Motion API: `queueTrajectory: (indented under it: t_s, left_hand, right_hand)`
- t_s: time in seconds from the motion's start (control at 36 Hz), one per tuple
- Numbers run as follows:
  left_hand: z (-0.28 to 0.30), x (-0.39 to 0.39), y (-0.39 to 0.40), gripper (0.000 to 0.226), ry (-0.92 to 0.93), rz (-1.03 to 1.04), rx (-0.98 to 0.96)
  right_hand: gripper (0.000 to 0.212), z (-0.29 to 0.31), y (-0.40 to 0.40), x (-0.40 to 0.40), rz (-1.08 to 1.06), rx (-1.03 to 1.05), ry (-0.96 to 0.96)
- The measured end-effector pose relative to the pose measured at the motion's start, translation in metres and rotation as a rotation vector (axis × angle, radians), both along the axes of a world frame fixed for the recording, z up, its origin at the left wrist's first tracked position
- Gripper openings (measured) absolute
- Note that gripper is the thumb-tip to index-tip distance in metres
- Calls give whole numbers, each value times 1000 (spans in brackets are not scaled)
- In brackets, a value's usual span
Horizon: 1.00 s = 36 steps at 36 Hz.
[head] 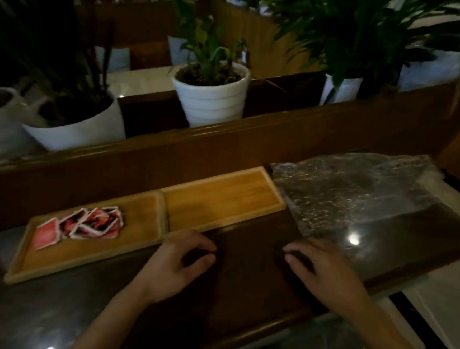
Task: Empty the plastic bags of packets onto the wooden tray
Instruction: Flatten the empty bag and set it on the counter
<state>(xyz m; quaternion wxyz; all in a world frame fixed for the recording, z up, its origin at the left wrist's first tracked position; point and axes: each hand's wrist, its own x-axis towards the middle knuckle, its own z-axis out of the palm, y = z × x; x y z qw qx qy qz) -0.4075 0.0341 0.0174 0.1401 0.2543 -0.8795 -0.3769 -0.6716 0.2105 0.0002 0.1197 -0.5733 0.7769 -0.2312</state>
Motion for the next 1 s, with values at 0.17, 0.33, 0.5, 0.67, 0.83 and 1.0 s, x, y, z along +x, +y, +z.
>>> queueTrajectory:
  t_s: [0.17,0.33,0.5,0.67,0.83,1.0]
  left_hand:
    - [-6,79,-5,22,-148,41,-38]
    - [-1,160,-4,28,-227,146,-109]
    - [0,231,-6,32,-341,235,-187]
    - [3,295,-9,36,-360,312,-189]
    - [1,350,-11,41,-364,400,-186]
    - [-1,396,-15,39,-327,503,-174]
  right_hand:
    - [24,0,-28,56,209,79,-4]
    - [25,7,-62,123,356,141,8]
    - [26,12,-89,181,430,179,28]
    - [26,15,-115,234,517,184,46]
    - [24,12,-141,276,559,141,43]
    - [24,8,-164,321,638,139,60]
